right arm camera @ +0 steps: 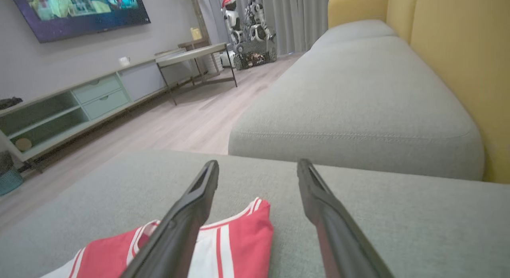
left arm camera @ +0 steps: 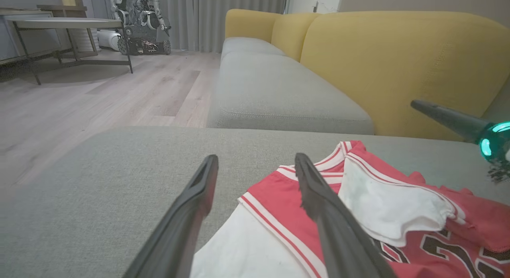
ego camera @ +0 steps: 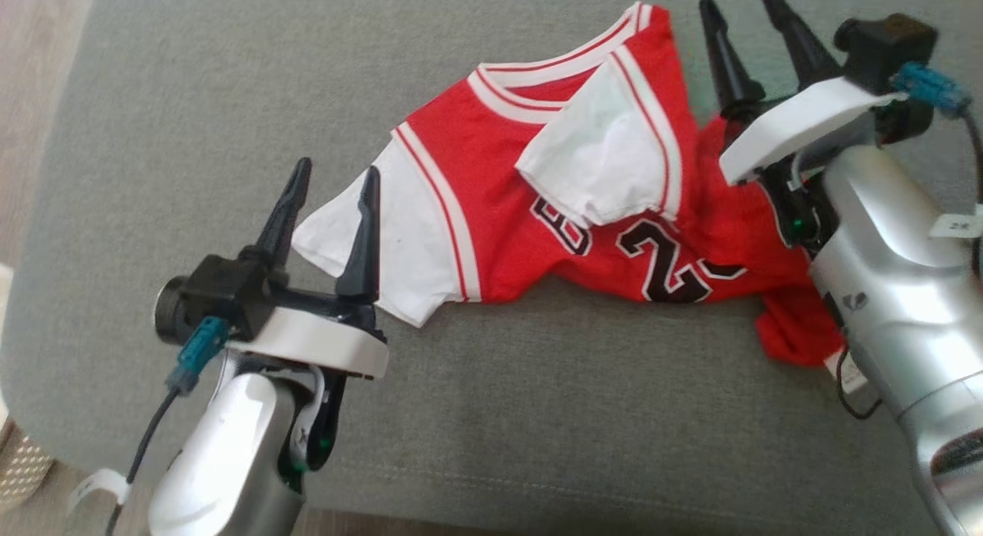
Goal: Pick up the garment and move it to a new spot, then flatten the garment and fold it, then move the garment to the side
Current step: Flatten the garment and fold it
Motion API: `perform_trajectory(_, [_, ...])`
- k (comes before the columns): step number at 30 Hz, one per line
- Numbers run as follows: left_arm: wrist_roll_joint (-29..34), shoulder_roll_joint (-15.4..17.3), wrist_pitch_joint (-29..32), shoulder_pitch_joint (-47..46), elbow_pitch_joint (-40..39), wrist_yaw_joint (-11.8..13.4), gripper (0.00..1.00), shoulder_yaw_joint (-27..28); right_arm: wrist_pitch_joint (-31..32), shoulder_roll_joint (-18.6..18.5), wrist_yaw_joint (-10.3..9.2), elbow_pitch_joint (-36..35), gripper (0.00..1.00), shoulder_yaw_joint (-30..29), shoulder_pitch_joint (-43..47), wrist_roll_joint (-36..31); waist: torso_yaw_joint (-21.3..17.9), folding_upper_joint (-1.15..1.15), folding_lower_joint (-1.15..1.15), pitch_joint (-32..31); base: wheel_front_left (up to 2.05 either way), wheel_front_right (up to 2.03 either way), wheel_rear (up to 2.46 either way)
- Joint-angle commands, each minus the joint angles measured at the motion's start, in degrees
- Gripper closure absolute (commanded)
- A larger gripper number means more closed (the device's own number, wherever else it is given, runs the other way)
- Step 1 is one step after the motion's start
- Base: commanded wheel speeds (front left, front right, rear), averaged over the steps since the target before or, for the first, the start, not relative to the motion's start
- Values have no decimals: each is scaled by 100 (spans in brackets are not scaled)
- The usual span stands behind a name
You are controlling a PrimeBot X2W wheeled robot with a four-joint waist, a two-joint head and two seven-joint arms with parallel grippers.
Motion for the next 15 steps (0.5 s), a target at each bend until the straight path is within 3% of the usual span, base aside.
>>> perform_trajectory(1, [77,144,-52,-3,-132,44,0,283,-73,-11,-4,-550,0,-225,139,-193,-208,0,0,-180,0,0,0])
perform_trajectory(8, [34,295,-52,309,-125,125,0,449,-77,-70,-4,-2026,0,-1244,1397,-1116,-522,0,0,-545,0,0,0])
perform_trajectory(15, [-24,474,-23,689,-194,238,0,568,155,195,-4,-3455,0,-2143,3261,-1793,-760,0,0,-931,0,0,0])
